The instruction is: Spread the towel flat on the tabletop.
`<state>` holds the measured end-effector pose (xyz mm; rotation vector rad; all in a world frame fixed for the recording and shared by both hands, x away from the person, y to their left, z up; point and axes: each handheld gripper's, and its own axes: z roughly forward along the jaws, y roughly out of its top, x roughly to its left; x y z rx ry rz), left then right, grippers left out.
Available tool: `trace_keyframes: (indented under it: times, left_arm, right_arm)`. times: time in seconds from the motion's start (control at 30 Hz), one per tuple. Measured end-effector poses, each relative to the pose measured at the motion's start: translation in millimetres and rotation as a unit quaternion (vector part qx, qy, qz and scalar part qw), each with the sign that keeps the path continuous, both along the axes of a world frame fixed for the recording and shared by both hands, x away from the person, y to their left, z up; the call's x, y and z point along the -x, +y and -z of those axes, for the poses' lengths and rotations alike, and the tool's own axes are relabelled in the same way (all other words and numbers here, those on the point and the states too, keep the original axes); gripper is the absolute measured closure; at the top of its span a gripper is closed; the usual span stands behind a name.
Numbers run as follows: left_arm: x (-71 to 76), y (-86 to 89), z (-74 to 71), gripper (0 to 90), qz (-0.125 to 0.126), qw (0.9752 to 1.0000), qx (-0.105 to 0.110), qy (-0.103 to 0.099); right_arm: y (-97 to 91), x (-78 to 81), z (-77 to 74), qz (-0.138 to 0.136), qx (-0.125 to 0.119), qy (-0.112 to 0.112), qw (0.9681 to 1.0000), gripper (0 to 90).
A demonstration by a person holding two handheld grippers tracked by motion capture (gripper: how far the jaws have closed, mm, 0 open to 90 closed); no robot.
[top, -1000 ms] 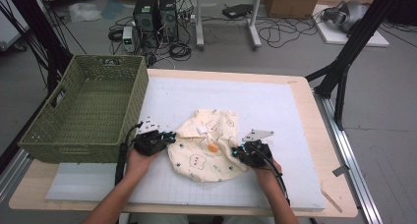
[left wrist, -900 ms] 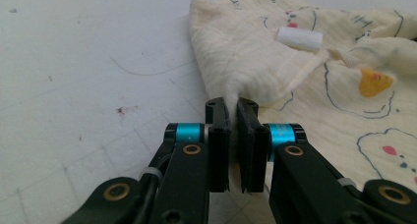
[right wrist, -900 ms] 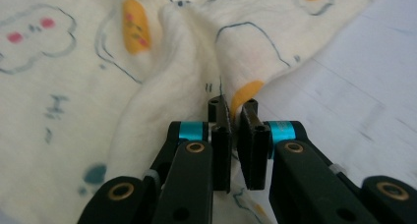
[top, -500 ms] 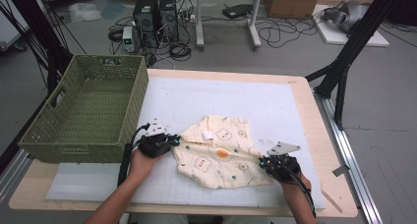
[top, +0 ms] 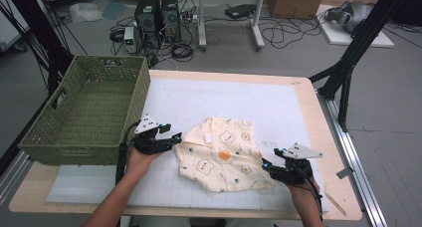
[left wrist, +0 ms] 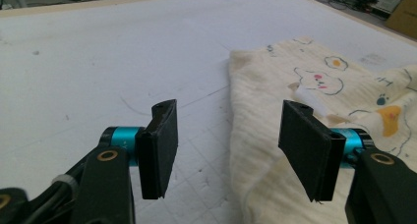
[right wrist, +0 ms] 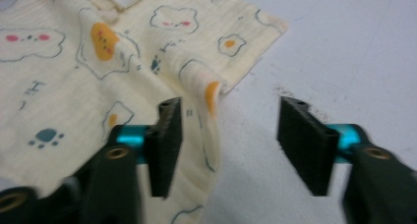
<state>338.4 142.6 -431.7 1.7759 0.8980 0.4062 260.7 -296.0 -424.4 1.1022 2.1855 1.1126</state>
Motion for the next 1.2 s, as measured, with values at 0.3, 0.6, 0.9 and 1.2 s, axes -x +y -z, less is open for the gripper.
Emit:
trace_keyframes:
  times: [0.3,0.6,0.9,1.2]
  left_arm:
    - [-1.3,-29.4,-10.8,38.7,0.057,0.9970,-0.039,-0.033]
    - [-13.2,-63.9,-2.4,40.0,0.096,0.9917,-0.083,-0.021]
    - [-20.5,-71.8,14.5,71.3,0.094,0.9841,-0.150,0.008]
    - [-29.4,-43.3,3.7,77.5,0.044,0.9965,-0.070,0.013]
  right_arm:
    - [-1.4,-2.8,-0.1,0.006,-0.023,-0.004,0.9997,36.2]
    - [-0.8,-3.2,1.2,-0.003,-0.022,-0.002,0.9997,36.3]
    - [-1.9,-2.7,0.9,-0.002,-0.027,-0.001,0.9996,36.1]
    - [-0.5,-4.4,2.9,-0.006,-0.025,0.003,0.9997,36.0]
